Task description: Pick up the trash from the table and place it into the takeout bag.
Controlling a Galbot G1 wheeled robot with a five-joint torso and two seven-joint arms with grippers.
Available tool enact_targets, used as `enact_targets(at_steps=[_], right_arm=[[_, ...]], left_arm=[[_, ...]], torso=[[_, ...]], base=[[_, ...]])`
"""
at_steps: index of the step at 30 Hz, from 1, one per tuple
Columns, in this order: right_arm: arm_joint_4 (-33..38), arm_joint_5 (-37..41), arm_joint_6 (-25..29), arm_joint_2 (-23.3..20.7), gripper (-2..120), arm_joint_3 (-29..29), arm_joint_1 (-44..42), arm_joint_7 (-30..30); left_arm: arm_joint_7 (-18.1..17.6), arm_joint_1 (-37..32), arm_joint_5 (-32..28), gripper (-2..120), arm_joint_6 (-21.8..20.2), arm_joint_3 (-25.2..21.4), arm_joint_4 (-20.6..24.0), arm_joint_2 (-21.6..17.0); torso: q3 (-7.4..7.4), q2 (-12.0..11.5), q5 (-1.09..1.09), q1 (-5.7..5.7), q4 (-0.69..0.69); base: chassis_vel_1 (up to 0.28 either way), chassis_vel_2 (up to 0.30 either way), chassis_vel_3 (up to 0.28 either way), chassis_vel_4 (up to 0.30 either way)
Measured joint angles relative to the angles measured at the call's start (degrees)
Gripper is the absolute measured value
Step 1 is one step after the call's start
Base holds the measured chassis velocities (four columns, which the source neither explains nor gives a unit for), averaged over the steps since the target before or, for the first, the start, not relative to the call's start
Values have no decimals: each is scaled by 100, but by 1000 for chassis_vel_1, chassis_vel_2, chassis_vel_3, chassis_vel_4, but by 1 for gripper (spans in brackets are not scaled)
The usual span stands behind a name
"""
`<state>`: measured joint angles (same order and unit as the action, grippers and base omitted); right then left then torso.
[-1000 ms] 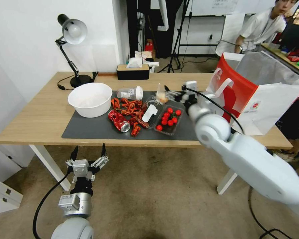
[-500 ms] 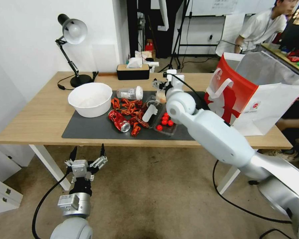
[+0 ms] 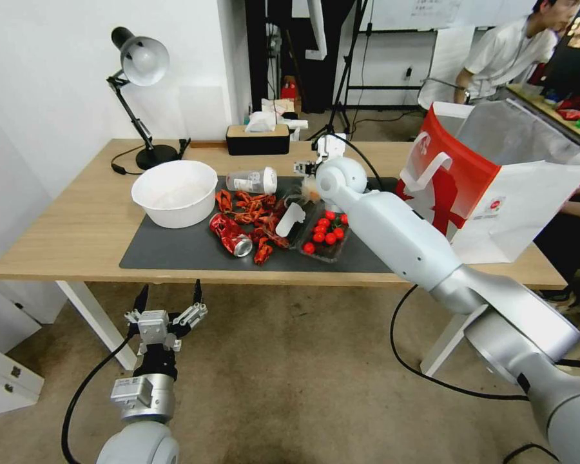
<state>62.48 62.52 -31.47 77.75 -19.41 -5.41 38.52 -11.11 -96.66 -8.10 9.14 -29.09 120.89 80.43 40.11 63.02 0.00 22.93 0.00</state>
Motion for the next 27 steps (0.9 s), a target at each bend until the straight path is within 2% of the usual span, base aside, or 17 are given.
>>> enact_targets(at_steps=[5, 9, 26, 27], right_arm=[[-479, -377, 30, 178, 100, -1, -22, -317], [-567, -440, 37, 219, 100, -5, -34, -413], [-525, -430, -36, 259, 100, 13, -181, -306], [-524, -429, -36, 261, 97, 18, -181, -299]], left_arm=[[0, 20, -26, 100, 81, -43, -69, -10], [-2, 18, -57, 100, 98, -61, -73, -29], [-10, 58, -91, 100, 100, -47, -86, -55], [-10, 59, -91, 100, 100, -47, -87, -55]], torso=[[0, 0, 0, 0, 1], [0, 1, 0, -1, 0], [0, 1, 0, -1, 0], [0, 1, 1, -1, 0]], base=[[0, 0, 0, 0], [0, 0, 0, 0], [0, 0, 0, 0], [0, 0, 0, 0]])
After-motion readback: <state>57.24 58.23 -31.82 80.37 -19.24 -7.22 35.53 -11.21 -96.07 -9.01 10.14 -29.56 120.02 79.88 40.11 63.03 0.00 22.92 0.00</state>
